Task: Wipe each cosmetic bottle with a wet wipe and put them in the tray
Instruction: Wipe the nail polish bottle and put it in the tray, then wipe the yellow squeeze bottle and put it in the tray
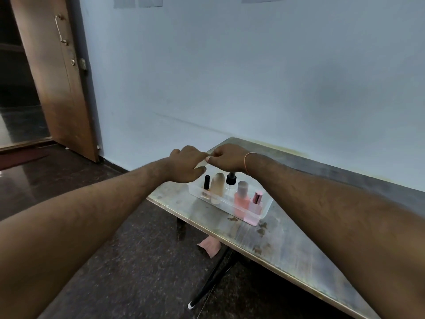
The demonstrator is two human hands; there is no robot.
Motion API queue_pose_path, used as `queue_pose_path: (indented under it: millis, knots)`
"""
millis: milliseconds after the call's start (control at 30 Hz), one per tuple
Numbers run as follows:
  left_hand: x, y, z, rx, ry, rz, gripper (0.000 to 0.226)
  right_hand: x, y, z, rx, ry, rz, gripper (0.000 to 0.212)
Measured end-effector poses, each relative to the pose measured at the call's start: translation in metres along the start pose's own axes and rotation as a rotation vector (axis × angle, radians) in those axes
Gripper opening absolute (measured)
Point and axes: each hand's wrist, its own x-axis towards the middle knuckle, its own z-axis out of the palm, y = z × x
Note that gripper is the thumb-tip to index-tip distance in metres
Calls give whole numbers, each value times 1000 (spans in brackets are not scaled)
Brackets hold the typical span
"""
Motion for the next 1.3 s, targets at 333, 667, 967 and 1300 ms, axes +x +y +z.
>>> queue_pose_path:
  millis: [333, 667, 967, 1300]
  knots:
    - [7, 85, -27, 108, 311, 150, 82, -80, 54, -27, -40, 383, -189, 65]
    - [24, 225, 37, 119, 253, 424, 85, -205, 174, -12, 14, 484, -48, 67]
    - [6, 321, 130, 77, -136, 482, 88, -317, 278, 49, -53, 430, 149, 64]
    - [11, 336, 179, -264, -123, 514, 63, -341, 307, 53, 180, 560, 128, 53]
